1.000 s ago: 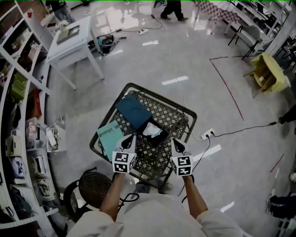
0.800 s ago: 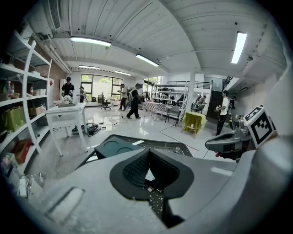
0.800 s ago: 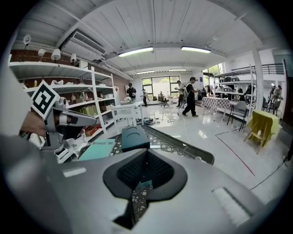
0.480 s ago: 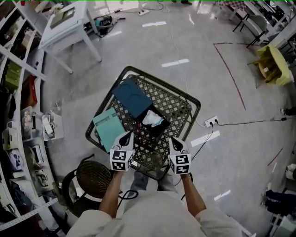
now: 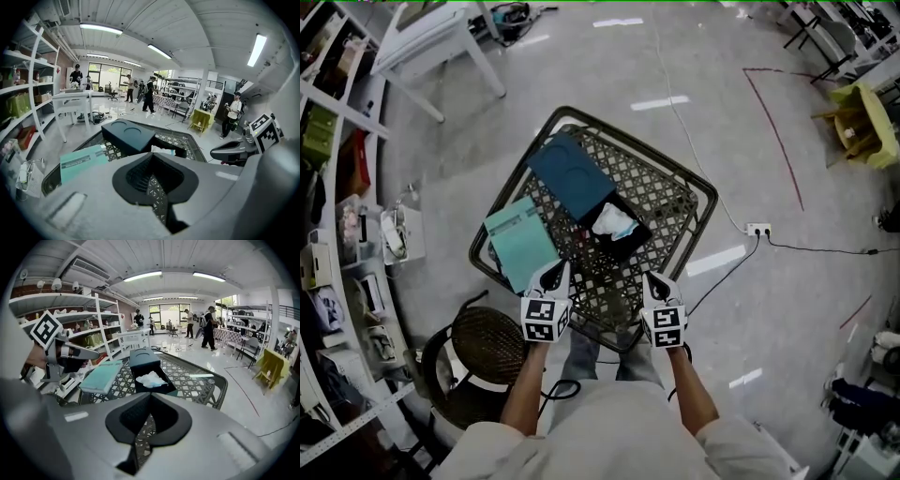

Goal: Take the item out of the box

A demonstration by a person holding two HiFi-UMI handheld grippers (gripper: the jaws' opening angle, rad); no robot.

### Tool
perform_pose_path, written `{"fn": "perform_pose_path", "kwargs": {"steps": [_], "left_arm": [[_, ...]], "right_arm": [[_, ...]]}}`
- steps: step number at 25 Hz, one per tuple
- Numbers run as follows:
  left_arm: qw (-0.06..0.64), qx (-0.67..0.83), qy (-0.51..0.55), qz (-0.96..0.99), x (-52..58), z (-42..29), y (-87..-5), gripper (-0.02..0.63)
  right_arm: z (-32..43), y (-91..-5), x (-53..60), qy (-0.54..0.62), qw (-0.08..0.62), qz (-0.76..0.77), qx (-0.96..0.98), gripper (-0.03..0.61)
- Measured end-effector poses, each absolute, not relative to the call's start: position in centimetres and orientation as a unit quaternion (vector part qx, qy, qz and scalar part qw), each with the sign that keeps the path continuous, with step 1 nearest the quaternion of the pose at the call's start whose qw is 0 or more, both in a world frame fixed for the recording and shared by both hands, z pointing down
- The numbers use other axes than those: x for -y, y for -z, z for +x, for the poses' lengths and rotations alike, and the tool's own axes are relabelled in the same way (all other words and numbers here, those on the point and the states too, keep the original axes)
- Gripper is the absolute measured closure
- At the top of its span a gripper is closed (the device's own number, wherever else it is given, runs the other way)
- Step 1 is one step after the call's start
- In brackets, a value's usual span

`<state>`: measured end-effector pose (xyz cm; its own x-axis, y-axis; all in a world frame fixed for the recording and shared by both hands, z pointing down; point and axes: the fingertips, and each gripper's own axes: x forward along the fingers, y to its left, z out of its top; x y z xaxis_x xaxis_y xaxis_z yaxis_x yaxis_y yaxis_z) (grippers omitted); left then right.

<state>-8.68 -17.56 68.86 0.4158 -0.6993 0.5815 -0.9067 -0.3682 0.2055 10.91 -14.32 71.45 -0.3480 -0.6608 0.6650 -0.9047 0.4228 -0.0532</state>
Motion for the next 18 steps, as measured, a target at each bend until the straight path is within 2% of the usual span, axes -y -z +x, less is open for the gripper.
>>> {"fn": "perform_pose_path", "kwargs": {"steps": [4,12,18], "left_arm": [[0.263,0.503,-0.205,0.798,17.4,-9.1,-69.5,0.607],[0.27,0.509,-0.202,0.792,17.5,-9.7,-70.0,0.607],[0.273,0.512,-0.203,0.788,17.5,-10.1,-70.2,0.607]], "right_arm": [[10.1,-73.5,13.8,-0.175,0.343,0.456,0.802,0.58],[8.1,-75.2,14.5,0.019,0.462,0.339,0.819,0.58],[7.3,-75.8,14.8,0.075,0.488,0.292,0.819,0.578]]}}
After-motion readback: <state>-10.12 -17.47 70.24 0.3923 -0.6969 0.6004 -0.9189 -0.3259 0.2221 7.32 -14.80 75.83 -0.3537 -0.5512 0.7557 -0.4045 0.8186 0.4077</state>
